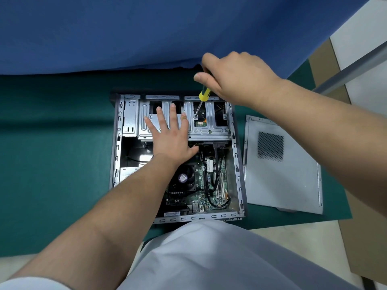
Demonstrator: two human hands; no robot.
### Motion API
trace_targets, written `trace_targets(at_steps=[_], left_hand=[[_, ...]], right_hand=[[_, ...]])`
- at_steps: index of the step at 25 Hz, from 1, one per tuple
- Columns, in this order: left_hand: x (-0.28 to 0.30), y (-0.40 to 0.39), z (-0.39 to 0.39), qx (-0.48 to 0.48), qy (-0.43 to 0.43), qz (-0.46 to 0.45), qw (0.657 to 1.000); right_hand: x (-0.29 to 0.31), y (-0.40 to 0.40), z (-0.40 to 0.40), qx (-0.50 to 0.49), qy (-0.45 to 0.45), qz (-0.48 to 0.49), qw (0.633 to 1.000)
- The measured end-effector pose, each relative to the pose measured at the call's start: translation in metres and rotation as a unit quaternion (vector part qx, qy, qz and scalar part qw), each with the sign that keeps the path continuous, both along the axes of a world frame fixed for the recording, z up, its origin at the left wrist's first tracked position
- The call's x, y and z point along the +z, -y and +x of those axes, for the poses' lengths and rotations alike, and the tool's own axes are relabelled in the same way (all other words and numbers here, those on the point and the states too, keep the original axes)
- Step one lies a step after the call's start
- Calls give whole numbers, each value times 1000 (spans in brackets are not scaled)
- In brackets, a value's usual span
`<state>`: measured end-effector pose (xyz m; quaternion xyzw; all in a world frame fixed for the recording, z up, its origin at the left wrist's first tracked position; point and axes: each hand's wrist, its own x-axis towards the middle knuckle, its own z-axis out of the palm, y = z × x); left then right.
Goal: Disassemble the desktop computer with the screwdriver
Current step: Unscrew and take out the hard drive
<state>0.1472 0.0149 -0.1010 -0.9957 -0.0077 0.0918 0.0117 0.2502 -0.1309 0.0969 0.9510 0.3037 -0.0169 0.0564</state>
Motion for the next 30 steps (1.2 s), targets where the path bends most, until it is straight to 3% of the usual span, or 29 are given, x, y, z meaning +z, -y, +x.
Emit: trace_targets(at_steps=[3,5,9,12,14,17,18,22,26,30], left_hand=[[0,1,0,-1,-2,3,1000],[0,0,1,-1,-2,3,1000],[0,-1,0,0,3,1,1000],[1,-1,1,-1,1,3,1000],[1,0,0,-2,0,6,1000],[0,0,0,-1,2,4,1000],[0,0,0,-2,3,3,1000],[0,-1,1,-2,3,6,1000],[-1,-1,0,-1,4,8,1000],[-2,-1,1,-2,4,5,1000]], right_hand=[[8,5,6,86,-135,58,985],[13,4,5,80,-181,63,978],[5,5,3,-14,-25,2,1000],[11,9,7,63,-152,66,984],[11,10,5,43,-179,81,980],[2,6,2,-58,-14,21,998],[1,7,2,-44,-13,30,998],[9,12,4,38,-193,116,973],[-2,11,1,-32,-62,65,995],[7,15,6,23,-203,130,970]])
